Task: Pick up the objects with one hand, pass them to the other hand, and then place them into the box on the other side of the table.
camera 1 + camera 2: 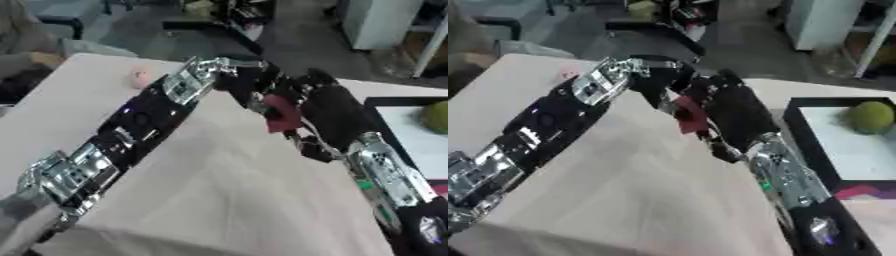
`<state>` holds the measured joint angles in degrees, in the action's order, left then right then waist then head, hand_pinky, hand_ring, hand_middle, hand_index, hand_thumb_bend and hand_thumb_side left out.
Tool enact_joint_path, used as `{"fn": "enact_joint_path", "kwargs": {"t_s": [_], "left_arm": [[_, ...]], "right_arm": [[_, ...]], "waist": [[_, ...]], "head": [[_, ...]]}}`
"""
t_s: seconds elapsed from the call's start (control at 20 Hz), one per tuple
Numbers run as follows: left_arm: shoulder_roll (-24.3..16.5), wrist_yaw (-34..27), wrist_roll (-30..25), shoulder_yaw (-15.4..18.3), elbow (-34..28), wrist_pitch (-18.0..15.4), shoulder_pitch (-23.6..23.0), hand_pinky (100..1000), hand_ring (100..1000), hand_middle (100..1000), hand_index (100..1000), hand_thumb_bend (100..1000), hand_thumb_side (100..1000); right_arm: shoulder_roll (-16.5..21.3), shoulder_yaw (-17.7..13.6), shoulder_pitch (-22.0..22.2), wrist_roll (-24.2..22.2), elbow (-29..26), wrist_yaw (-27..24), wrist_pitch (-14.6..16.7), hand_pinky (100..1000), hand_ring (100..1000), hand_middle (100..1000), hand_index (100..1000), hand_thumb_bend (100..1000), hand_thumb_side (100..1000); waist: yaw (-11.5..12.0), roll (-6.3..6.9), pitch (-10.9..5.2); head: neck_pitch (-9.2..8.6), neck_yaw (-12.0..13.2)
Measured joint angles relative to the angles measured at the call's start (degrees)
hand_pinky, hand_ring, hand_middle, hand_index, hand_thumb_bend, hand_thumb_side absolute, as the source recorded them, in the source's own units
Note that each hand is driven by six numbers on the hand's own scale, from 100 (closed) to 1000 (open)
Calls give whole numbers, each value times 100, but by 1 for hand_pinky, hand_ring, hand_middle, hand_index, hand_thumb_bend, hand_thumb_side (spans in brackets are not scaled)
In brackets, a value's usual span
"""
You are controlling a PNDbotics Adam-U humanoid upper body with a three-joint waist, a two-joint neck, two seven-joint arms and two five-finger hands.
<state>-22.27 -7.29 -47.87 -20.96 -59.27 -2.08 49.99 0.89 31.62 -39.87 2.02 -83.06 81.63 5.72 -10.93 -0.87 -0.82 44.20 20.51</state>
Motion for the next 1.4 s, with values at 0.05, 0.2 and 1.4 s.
{"fn": "enact_joint_path", "kwargs": {"t_s": [0.05,0.2,1.4], "left_arm": [[-13,-4,-31,11,-7,-10,1,699,512,489,562,592,233],[-59,-29,-162,33,-20,-49,15,719,546,528,622,674,283],[-1349,625,1068,1263,-433,-757,-814,778,639,630,756,880,503]], "right_arm": [[1,7,2,62,0,3,-29,886,767,712,338,100,100],[4,17,3,182,0,20,-81,874,757,682,329,100,100],[1607,-1887,355,1481,1223,-1385,-2140,556,662,480,499,100,115]], "waist": [[1,0,0],[3,-8,0],[-16,-26,-11]], "head": [[0,-6],[0,-44],[1,-691]]}}
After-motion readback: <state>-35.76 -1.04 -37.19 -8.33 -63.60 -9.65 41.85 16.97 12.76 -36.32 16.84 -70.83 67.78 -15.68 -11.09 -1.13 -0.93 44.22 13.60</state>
